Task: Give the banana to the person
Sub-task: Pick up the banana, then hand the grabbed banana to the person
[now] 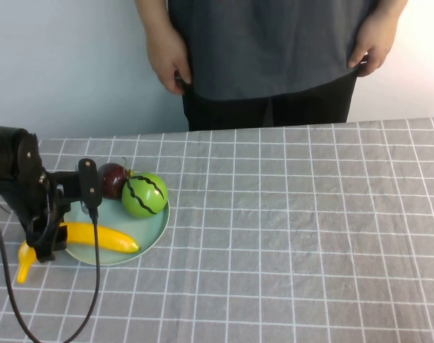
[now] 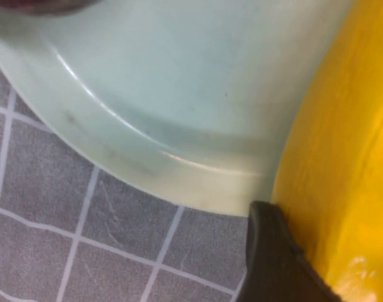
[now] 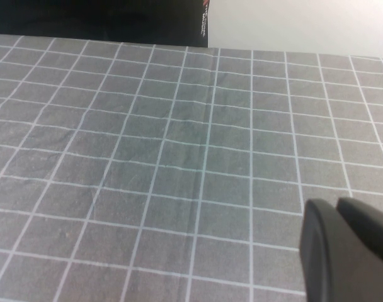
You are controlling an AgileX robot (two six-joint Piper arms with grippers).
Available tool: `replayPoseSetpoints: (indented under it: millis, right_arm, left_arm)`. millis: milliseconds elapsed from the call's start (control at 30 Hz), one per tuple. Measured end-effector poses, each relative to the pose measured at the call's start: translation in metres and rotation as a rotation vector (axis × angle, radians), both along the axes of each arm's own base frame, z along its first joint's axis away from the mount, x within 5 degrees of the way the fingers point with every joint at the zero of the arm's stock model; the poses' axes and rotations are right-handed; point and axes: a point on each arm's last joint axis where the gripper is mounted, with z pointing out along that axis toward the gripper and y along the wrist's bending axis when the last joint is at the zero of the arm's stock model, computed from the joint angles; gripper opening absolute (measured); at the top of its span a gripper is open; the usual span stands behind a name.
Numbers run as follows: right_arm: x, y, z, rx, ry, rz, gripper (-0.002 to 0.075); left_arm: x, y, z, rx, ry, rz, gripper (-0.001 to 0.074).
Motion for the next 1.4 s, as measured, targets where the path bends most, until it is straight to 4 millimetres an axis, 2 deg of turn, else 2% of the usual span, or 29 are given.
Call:
replayPoseSetpoints:
  millis: [167, 300, 467, 600, 733, 933, 1133, 1233, 1400]
  right_arm:
    - [0.000, 0.000, 0.000, 0.000, 0.000, 0.000, -0.0006]
    - [0.000, 0.000, 0.000, 0.000, 0.000, 0.000, -0.0006]
    - [0.000, 0.000, 0.000, 0.000, 0.000, 0.000, -0.0006]
    - [0.000, 0.000, 0.000, 0.000, 0.000, 0.000, -0.0006]
    - [0.000, 0.000, 0.000, 0.000, 0.000, 0.000, -0.0006]
    - [0.000, 0.000, 0.000, 0.000, 0.000, 0.000, -0.0006]
    - [0.000, 0.000, 0.000, 0.000, 0.000, 0.000, -0.0006]
    - [0.000, 0.000, 0.000, 0.000, 0.000, 0.000, -0.0006]
    - [0.000, 0.000, 0.000, 0.000, 0.000, 0.000, -0.0006]
  left_arm:
    - [-0.002, 0.000, 0.003, -0.004, 0.011, 0.034, 0.0300]
    - [-0.004, 0.001, 0.023, -0.022, -0.042, 0.109, 0.0300]
    - [-0.014, -0.001, 0.070, -0.145, -0.169, 0.325, 0.0300]
    - [-0.031, -0.010, 0.119, -0.376, -0.272, 0.494, 0.0300]
    - [-0.050, -0.017, 0.160, -0.564, -0.354, 0.556, 0.0300]
    - [-0.051, -0.021, 0.205, -0.682, -0.453, 0.605, 0.0300]
    - [-0.037, -0.037, 0.226, -0.659, -0.494, 0.565, 0.0300]
    - [-0.024, -0.047, 0.225, -0.607, -0.485, 0.567, 0.0300]
    - [-0.004, -0.059, 0.210, -0.511, -0.464, 0.575, 0.0300]
